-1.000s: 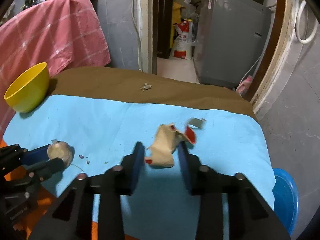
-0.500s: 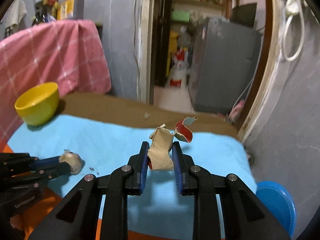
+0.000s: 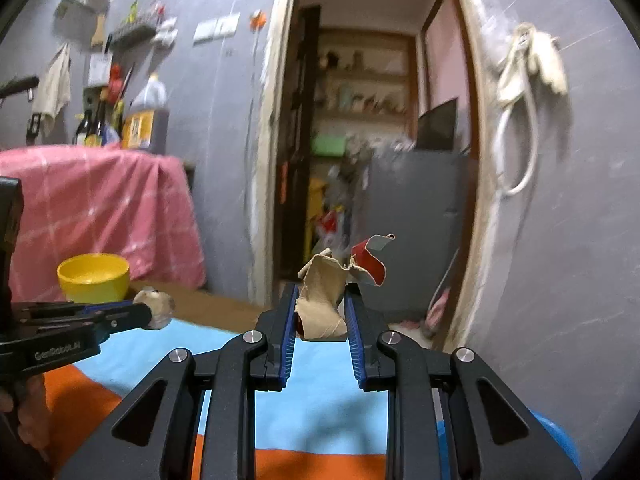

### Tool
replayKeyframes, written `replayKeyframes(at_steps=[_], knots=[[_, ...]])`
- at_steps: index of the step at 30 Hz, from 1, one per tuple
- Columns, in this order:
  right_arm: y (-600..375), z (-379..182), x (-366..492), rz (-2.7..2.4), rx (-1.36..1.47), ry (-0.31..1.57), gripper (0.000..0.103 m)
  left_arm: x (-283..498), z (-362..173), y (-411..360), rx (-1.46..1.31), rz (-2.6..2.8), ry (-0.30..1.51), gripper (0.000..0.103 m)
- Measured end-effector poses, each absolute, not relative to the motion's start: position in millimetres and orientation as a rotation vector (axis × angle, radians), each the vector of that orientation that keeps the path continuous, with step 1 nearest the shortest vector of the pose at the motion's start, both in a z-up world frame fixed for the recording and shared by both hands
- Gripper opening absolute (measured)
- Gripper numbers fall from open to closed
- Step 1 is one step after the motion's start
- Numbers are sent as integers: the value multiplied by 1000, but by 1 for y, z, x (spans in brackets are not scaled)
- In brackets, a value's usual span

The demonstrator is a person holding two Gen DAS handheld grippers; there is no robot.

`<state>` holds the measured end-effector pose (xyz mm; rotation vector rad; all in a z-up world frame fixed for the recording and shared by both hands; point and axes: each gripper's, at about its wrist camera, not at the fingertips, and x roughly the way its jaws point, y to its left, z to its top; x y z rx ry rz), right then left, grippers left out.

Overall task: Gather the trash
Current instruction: 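Lift both held items and carry them over the blue bucket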

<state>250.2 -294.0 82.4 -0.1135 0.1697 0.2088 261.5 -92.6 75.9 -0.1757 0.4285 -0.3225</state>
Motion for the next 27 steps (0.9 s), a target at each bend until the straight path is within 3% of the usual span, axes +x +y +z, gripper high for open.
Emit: replayKeyframes(at_steps=[12,27], knots=[[-375,94,206,46,-77,73,22,253,98,-197,-131,-518,387,11],[-479,64,207,-104,113,243,24,262,55,-308,-37,-650,581,11]])
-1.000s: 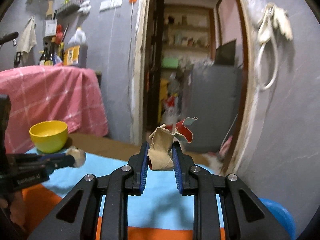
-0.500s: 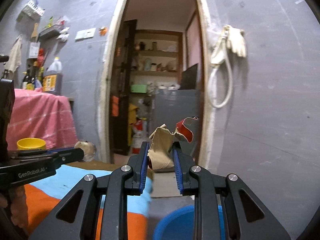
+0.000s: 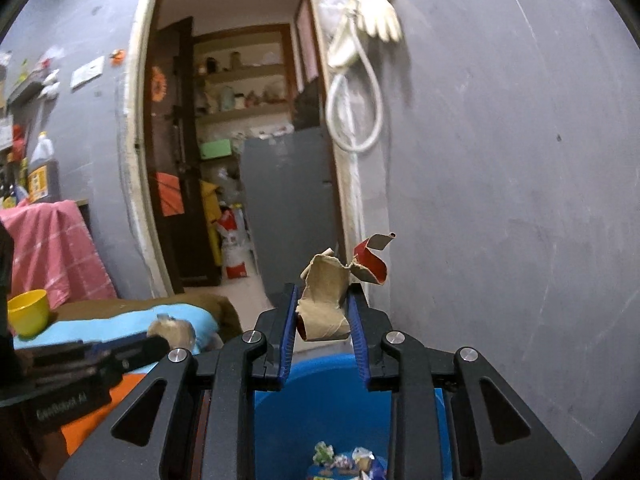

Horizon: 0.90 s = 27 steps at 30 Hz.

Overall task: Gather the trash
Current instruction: 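Lift both held items and carry them over the blue bucket, then open both grippers over the blue bucket to drop the items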

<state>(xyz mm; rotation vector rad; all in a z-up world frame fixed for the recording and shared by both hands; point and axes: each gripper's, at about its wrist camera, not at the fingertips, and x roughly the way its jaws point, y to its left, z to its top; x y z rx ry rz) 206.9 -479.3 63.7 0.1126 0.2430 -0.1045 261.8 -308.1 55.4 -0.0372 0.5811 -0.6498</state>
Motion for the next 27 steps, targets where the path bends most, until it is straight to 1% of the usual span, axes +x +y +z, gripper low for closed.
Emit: replayKeyframes(at_steps=[5,8,11,14,17,18,19,20,22,24,27], knots=[[-497,54,213,-112,169,322,25,266,36,-325,-19,-670,656,11],[-503,46,218,-109,190,380,37,270,26,-330,-17,-673,696,11],[-509,38,223,-103,205,436,42,272,19,-332,-12,-663,720,11],[-511,35,223,-105,213,453,46,272,16,-330,-17,-644,727,12],[-512,36,223,-104,218,457,55,270,17,-326,-24,-627,730,12],[-512,35,223,-106,217,465,61,271,17,-324,-26,-622,729,13],[-512,34,224,-105,217,473,64,272,18,-322,-27,-617,727,16],[-512,34,226,-101,221,477,64,271,19,-319,-29,-611,725,17],[-513,32,228,-89,233,498,65,271,21,-316,-38,-601,718,25],[-515,28,231,-80,249,520,72,271,23,-311,-49,-593,714,28],[-517,25,236,-68,276,549,77,273,25,-303,-56,-579,712,29]])
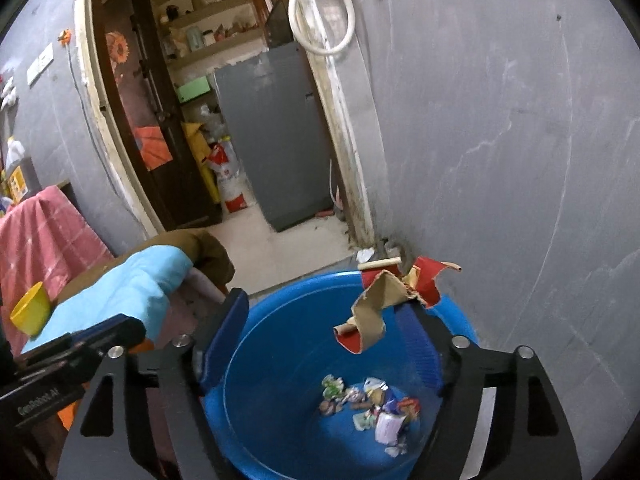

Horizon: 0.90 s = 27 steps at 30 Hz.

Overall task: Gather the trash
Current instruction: 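Open both grippers over the blue bucket to drop the items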

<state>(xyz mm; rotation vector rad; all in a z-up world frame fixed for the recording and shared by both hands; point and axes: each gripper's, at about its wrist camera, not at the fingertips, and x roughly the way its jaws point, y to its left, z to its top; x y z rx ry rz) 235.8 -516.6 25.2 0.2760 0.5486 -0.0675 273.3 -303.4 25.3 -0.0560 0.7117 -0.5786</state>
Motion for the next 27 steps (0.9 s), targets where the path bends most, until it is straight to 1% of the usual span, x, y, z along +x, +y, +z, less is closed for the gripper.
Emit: replayKeyframes(at_steps=[1,5,8,11,14,18,19,22,27], knots=[[-518,24,237,-59,295,556,77,274,25,-302,-57,-574,712,30],[-521,22,241,-49,322,578,86,275,28,-290,-60,-555,713,31],[-518,20,244,-34,331,610,90,272,31,-281,-68,-541,708,36],[-517,16,249,17,387,661,103,267,33,-267,-79,-530,702,37],[-519,8,254,69,514,722,103,264,36,-252,-97,-517,704,37],[-522,5,254,89,611,768,103,261,42,-235,-120,-505,700,37],[-521,7,252,86,625,777,103,258,44,-229,-124,-502,697,39],[-514,15,248,71,609,787,103,253,50,-215,-129,-489,686,42],[-493,23,252,58,520,839,103,241,55,-198,-133,-472,690,42]])
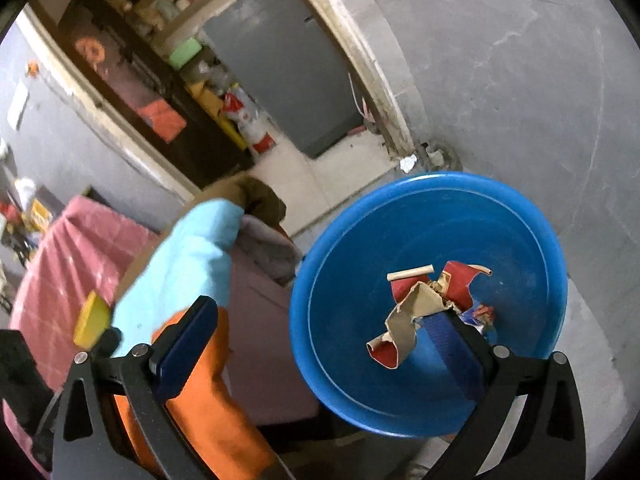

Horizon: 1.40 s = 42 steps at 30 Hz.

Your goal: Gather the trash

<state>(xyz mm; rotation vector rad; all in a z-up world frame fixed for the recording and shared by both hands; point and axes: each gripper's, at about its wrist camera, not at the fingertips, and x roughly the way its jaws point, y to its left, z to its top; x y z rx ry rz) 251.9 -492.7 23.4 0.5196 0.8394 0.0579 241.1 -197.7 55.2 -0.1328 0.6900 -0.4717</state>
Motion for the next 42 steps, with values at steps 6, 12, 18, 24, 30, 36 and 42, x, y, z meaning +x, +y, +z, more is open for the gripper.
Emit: replayKeyframes(at_steps=[6,12,18,24,30,36,42], knots=[[-491,1,262,17,566,999,103,216,54,-174,-99,-475,664,44],[-495,1,252,-16,533,1119,103,208,46,-153,-163,-489,704,46],[-495,24,238,-27,600,1091,103,197,56,-141,-144,-494,678,46],[-464,55,235,-35,415,1086,103,191,69,-132,-159,-492,651,48],[-448,29,254,-97,168,1276,103,181,79,-115,-164,-476,617,52],[-455,36,248,-99,212,1237,103,179,78,-103,-180,-452,625,52],[-434,83,206,-70,221,992,103,173,88,-103,-172,-452,585,52]])
